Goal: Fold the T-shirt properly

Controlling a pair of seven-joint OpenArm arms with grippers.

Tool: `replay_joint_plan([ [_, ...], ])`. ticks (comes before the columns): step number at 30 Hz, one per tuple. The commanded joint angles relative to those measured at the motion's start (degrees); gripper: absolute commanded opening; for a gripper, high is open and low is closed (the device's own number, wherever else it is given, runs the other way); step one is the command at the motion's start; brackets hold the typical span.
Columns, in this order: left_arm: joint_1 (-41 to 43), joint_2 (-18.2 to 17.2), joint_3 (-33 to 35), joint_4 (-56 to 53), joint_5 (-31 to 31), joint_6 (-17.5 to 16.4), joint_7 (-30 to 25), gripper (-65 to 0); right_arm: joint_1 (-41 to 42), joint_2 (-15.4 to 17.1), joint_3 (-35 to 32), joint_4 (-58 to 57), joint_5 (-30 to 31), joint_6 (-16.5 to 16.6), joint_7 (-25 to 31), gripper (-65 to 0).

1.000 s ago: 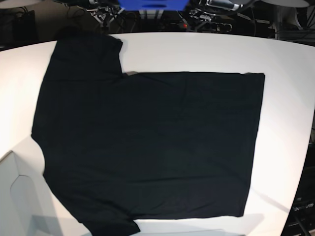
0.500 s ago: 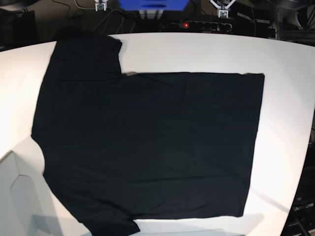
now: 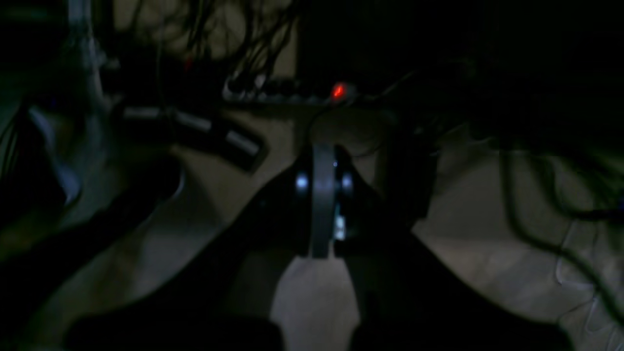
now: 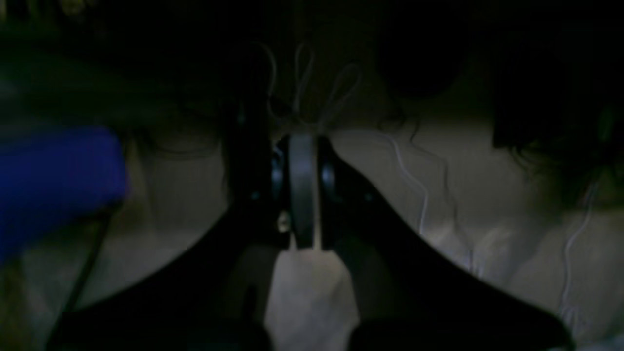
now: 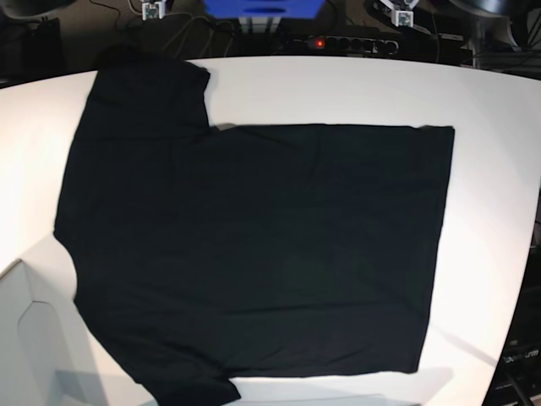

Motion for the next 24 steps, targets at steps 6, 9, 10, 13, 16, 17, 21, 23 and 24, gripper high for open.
replay_joint_plan([
  [6,9.2,-1.0,-4.2,9.9,-0.1,0.1,-1.0,-64.9,-7.5,1.5,0.1,11.2,0.1,0.2,0.8,-65.0],
  [9,12.9,-0.9,-7.2,16.2,-0.1,0.1,-1.1,-64.9,-9.5,1.6,0.4,16.0,0.1,0.2,0.8,-65.0],
  [10,14.0,-0.9,-8.2,18.7,-0.1,0.1,-1.1,-64.9,-10.2,1.7,0.4,17.8,0.1,0.2,0.8,-65.0],
  [13,17.9,-1.0,-11.5,26.2,-0.1,0.1,-1.1,-64.9,-12.1,1.7,0.4,23.0,0.1,0.2,0.8,-65.0],
  [16,21.0,-0.9,-14.3,32.8,-0.1,0.1,-1.1,-64.9,-13.8,1.7,0.4,27.5,0.1,0.2,0.8,-65.0],
  [17,21.7,-0.9,-15.0,35.2,-0.1,0.1,-1.0,-64.9,-14.2,1.7,0.4,28.8,0.1,0.2,0.8,-65.0],
  [21,23.2,-0.9,-18.6,42.2,-0.4,0.1,-1.0,-64.1,-14.1,1.7,0.4,31.1,0.1,0.2,1.1,-61.9],
  [23,23.0,-0.9,-20.5,43.5,-3.0,0.1,-1.0,-60.1,-13.4,1.7,0.5,31.3,0.1,0.2,1.2,-55.6],
  [24,22.9,-0.9,-21.5,43.7,-4.9,0.1,-1.0,-56.3,-13.0,1.7,0.5,31.3,0.1,0.2,1.3,-52.2],
])
